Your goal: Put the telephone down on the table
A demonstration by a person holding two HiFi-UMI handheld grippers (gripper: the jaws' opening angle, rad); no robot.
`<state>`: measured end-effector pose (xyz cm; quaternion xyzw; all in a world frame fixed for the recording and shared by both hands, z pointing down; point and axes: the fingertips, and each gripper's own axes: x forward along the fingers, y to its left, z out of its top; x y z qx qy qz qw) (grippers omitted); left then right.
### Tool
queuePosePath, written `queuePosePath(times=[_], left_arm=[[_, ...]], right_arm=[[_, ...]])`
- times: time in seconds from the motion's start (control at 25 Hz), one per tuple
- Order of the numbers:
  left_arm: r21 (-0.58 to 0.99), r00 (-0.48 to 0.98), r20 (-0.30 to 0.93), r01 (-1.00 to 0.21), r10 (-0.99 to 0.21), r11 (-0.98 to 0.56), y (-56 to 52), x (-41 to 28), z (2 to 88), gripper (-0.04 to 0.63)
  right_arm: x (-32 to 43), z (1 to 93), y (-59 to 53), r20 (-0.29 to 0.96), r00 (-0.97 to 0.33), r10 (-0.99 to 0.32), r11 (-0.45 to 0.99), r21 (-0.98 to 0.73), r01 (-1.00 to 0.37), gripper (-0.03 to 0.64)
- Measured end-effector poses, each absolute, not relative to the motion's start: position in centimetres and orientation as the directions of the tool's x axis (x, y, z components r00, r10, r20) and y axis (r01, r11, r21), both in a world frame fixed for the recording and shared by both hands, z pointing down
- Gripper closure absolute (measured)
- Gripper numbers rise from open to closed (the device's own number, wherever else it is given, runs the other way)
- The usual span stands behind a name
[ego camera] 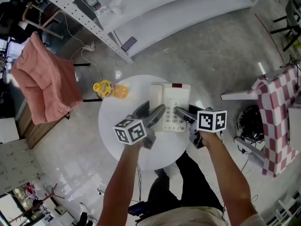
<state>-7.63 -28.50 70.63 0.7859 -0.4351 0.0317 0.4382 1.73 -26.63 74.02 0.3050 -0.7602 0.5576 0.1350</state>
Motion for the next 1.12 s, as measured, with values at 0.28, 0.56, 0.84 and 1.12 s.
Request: queuePosePath(times=[0.28,0.56,0.84,1.12], left_arm=[[0.662,0.624,0.434,-0.710,-0.650,-0.241,-28.6,-7.7,72.2,0.268],[0.669,0.628,0.445,-0.707,-0.638,-0.229,-28.5,-7.4,73.7,0.268],[0.676,0.629,0.450,-0.704,-0.634,-0.219,-28.9,-7.3,74.4,0.268],[0.676,0.634,0.438,-0.700,-0.637,-0.231,-29.0,-7.4,74.4,0.267]], right_arm=[[1.6,75.6,-26.6,0.555,-0.777,-0.298,0.181,-0.766,-0.617,0.373],[1.9,77.0,-26.4,0.569,-0.769,-0.291,0.168,-0.761,-0.627,0.373],[2.0,77.6,-26.7,0.572,-0.764,-0.297,0.159,-0.760,-0.630,0.373],[2.1,77.8,-26.8,0.580,-0.750,-0.318,0.177,-0.740,-0.648,0.368]])
